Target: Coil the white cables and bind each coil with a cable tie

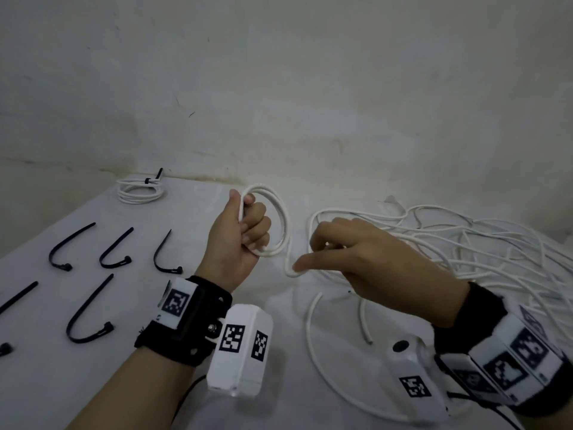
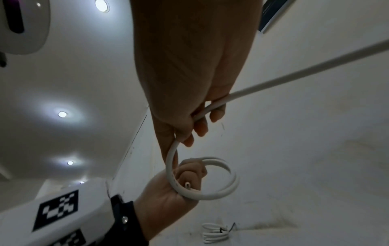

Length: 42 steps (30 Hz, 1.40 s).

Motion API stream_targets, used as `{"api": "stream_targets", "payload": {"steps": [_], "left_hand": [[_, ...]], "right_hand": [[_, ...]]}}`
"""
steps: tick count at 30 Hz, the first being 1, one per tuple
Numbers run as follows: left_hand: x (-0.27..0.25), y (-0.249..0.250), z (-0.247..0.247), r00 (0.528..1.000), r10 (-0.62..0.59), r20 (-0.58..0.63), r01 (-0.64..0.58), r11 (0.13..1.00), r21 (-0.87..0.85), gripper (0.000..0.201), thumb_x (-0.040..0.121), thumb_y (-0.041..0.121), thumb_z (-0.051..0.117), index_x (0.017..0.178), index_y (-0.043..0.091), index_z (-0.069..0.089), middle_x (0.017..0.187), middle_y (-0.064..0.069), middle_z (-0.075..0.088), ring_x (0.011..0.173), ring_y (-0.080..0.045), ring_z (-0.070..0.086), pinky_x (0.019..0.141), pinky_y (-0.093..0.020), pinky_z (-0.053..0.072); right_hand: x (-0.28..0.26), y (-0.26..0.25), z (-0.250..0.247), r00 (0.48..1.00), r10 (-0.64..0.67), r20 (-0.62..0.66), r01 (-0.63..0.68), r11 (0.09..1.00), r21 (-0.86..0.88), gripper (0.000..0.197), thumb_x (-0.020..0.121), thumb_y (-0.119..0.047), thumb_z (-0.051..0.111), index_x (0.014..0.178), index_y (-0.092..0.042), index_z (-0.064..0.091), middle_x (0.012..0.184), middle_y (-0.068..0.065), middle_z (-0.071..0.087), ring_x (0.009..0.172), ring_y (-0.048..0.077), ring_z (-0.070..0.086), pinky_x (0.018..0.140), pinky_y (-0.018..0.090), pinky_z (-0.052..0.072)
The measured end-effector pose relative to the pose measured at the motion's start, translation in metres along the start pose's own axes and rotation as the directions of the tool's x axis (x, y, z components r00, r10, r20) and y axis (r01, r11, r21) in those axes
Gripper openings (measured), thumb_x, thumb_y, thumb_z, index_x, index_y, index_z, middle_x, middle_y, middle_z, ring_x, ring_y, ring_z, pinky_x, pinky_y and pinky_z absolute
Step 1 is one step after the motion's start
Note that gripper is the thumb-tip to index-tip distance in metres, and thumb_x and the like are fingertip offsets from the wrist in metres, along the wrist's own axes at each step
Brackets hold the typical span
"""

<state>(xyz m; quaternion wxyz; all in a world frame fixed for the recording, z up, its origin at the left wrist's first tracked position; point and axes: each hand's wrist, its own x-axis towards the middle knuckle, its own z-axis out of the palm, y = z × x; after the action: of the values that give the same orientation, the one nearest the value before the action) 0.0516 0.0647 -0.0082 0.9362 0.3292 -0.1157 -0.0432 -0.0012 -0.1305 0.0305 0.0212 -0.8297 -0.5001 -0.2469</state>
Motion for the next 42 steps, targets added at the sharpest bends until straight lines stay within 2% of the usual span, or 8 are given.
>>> {"api": "stream_targets", "payload": {"steps": [5, 10, 15, 19, 25, 30, 33, 42], "left_hand": [[-0.003, -0.016, 0.005, 0.995, -0.075, 0.060, 0.071, 0.995, 0.073, 0.040, 0.102, 0.041, 0.021, 0.077, 0.016, 0.041, 0.045, 0.007, 0.028, 0.038, -0.004, 0.024, 0.039, -0.016, 0.022], [-0.011, -0.024, 0.010, 0.984, -0.148, 0.097, 0.110, 0.942, 0.317, 0.050, 0.103, 0.037, 0.023, 0.071, 0.011, 0.052, 0.052, 0.002, 0.043, 0.045, -0.007, 0.038, 0.044, -0.018, 0.031], [-0.014, -0.019, 0.014, 0.939, -0.282, 0.197, 0.231, 0.941, 0.249, 0.051, 0.100, 0.034, 0.026, 0.058, 0.017, 0.049, 0.049, 0.006, 0.034, 0.031, -0.002, 0.026, 0.034, -0.014, 0.019], [-0.015, -0.015, 0.012, 0.928, -0.305, 0.213, 0.280, 0.950, 0.138, 0.036, 0.089, 0.035, 0.036, 0.062, 0.016, 0.050, 0.047, 0.006, 0.031, 0.027, 0.000, 0.023, 0.031, -0.014, 0.016], [-0.015, -0.014, 0.009, 0.928, -0.313, 0.202, 0.312, 0.949, 0.036, 0.033, 0.088, 0.035, 0.038, 0.062, 0.014, 0.043, 0.043, 0.006, 0.030, 0.024, 0.001, 0.025, 0.028, -0.011, 0.017], [-0.017, -0.011, 0.012, 0.931, -0.262, 0.254, 0.250, 0.965, 0.078, 0.041, 0.083, 0.050, 0.049, 0.062, 0.015, 0.049, 0.043, 0.007, 0.030, 0.026, 0.002, 0.021, 0.027, -0.010, 0.019], [-0.018, -0.013, 0.014, 0.957, -0.206, 0.205, 0.152, 0.956, 0.251, 0.018, 0.083, 0.031, 0.055, 0.076, 0.014, 0.050, 0.048, 0.008, 0.026, 0.031, 0.001, 0.022, 0.031, -0.011, 0.022], [-0.015, -0.011, 0.010, 0.998, 0.063, 0.011, -0.056, 0.785, 0.617, 0.035, 0.067, 0.033, 0.067, 0.092, 0.009, 0.067, 0.061, 0.004, 0.061, 0.055, -0.010, 0.060, 0.059, -0.027, 0.057]], "right_hand": [[0.022, -0.007, 0.004, 0.999, 0.038, -0.027, -0.030, 0.971, 0.237, 0.025, 0.091, -0.008, 0.051, 0.100, -0.014, 0.073, 0.103, -0.007, 0.062, 0.090, 0.009, 0.056, 0.080, 0.010, 0.042], [0.036, 0.000, 0.000, 0.968, 0.226, -0.107, -0.184, 0.934, 0.305, 0.004, 0.085, -0.014, 0.067, 0.088, -0.012, 0.067, 0.084, -0.006, 0.063, 0.071, 0.007, 0.056, 0.060, 0.037, 0.049], [0.039, 0.014, 0.006, 0.924, 0.334, -0.185, -0.295, 0.932, 0.209, 0.024, 0.087, -0.041, 0.056, 0.096, -0.020, 0.063, 0.078, -0.019, 0.040, 0.065, -0.004, 0.046, 0.056, 0.024, 0.039], [0.036, 0.027, 0.014, 0.885, 0.411, -0.217, -0.356, 0.900, 0.253, 0.042, 0.086, -0.051, 0.049, 0.099, -0.019, 0.072, 0.083, -0.008, 0.047, 0.067, 0.009, 0.051, 0.060, 0.039, 0.048], [0.034, 0.028, 0.026, 0.872, 0.470, -0.136, -0.410, 0.854, 0.320, 0.042, 0.089, -0.050, 0.044, 0.108, -0.022, 0.070, 0.094, -0.004, 0.056, 0.087, 0.012, 0.054, 0.077, 0.024, 0.042], [0.027, 0.027, 0.029, 0.922, 0.386, -0.037, -0.361, 0.890, 0.278, 0.034, 0.091, -0.003, 0.054, 0.124, -0.012, 0.056, 0.090, -0.001, 0.060, 0.069, -0.007, 0.051, 0.068, 0.008, 0.037], [0.027, 0.031, 0.031, 0.923, 0.381, -0.047, -0.357, 0.898, 0.258, 0.036, 0.090, 0.005, 0.047, 0.121, -0.011, 0.057, 0.083, -0.003, 0.054, 0.067, -0.010, 0.050, 0.065, 0.007, 0.036], [0.032, 0.041, 0.020, 0.931, 0.360, -0.067, -0.334, 0.910, 0.244, 0.026, 0.092, -0.027, 0.050, 0.103, -0.010, 0.066, 0.073, -0.009, 0.055, 0.066, 0.006, 0.048, 0.065, 0.013, 0.036]]}}
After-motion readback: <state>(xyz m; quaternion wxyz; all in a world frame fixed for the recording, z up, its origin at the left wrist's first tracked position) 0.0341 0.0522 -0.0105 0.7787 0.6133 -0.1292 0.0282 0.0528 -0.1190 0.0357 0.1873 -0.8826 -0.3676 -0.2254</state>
